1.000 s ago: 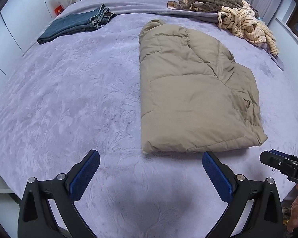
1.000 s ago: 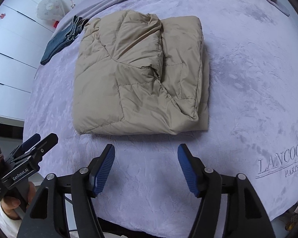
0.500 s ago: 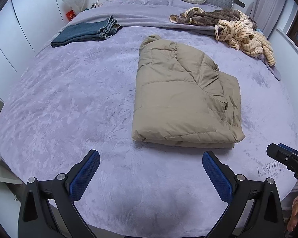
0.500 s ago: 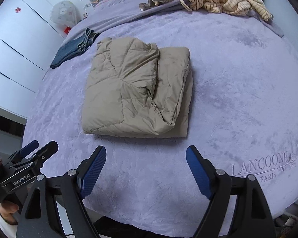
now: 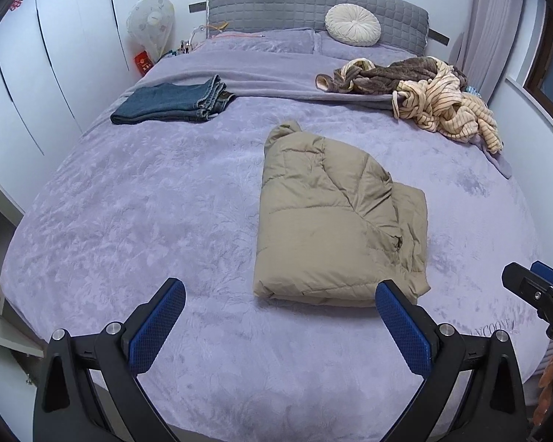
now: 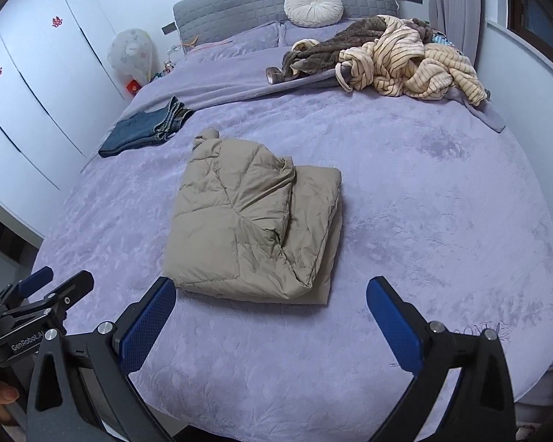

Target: Fold large clothes

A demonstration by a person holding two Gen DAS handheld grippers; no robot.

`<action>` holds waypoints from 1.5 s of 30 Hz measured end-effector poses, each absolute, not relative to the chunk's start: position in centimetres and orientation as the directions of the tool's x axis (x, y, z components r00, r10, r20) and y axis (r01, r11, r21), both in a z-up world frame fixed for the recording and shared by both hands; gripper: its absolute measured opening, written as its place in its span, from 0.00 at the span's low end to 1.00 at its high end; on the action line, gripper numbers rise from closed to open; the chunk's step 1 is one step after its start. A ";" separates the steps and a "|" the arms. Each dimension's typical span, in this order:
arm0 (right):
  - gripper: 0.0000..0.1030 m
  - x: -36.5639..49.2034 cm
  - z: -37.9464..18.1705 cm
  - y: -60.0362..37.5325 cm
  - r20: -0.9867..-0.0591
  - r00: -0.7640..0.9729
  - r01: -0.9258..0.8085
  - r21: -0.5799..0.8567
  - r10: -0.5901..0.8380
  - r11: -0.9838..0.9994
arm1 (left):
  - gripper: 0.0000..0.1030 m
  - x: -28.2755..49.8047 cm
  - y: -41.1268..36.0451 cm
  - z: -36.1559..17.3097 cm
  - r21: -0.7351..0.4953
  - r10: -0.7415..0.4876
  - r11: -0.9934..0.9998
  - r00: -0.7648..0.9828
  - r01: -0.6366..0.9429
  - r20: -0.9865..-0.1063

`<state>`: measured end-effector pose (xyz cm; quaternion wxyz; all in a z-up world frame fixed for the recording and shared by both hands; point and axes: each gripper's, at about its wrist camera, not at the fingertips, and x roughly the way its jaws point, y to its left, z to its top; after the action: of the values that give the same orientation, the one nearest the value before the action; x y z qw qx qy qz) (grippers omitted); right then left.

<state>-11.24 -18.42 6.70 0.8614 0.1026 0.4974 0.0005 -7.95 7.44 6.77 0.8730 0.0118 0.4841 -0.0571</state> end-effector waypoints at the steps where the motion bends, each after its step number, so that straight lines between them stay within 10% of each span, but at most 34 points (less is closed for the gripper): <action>1: 1.00 -11.1 7.0 -18.2 -0.855 0.510 0.107 0.170 0.093 0.980 | 1.00 -7.8 7.8 7.1 -0.035 -0.090 0.993 0.533 0.113 -0.841; 45: 1.00 -10.0 8.7 -15.4 -0.847 0.531 0.199 0.091 -0.029 0.976 | 1.00 -5.2 11.6 8.8 -0.013 -0.068 0.995 0.556 0.102 -0.829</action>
<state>-9.99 -15.35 8.67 0.8703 0.0885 0.4800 -0.0655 -5.15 11.61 8.84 0.8818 0.0181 0.4688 -0.0483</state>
